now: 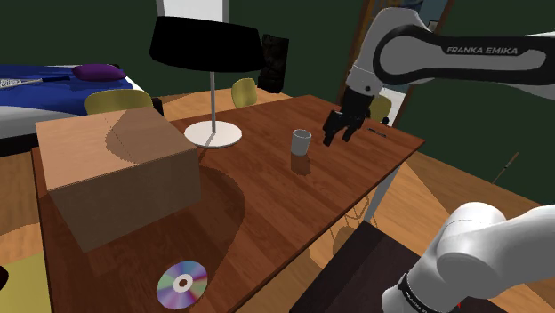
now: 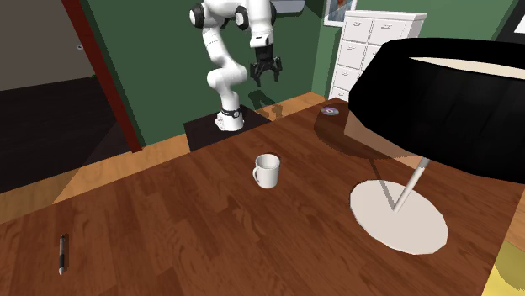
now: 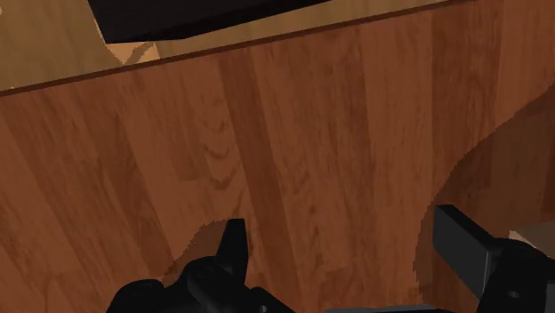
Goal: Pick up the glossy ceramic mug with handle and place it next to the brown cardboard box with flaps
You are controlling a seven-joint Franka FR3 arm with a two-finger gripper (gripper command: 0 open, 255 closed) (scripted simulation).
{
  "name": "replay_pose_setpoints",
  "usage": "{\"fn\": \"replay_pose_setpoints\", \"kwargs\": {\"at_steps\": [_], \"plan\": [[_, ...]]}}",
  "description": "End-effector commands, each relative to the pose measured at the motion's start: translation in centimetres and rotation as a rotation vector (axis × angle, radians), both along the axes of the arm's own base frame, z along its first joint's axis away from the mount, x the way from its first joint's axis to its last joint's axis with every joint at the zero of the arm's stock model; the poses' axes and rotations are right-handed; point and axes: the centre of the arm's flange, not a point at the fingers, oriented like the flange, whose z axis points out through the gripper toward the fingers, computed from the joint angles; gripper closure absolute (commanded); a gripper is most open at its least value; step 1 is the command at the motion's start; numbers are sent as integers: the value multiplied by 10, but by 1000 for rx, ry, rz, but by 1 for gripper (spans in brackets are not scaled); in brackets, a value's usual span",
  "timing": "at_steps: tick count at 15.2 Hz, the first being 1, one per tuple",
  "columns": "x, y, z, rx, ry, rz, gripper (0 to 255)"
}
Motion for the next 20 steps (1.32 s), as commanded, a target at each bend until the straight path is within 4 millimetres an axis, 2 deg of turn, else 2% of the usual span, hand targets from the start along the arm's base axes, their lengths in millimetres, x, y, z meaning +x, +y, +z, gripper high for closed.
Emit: {"fn": "replay_pose_setpoints", "kwargs": {"at_steps": [1, 20], "plan": [[15, -12, -11, -13, -7, 4, 0], [193, -127, -118, -126, -57, 33, 0]]}}
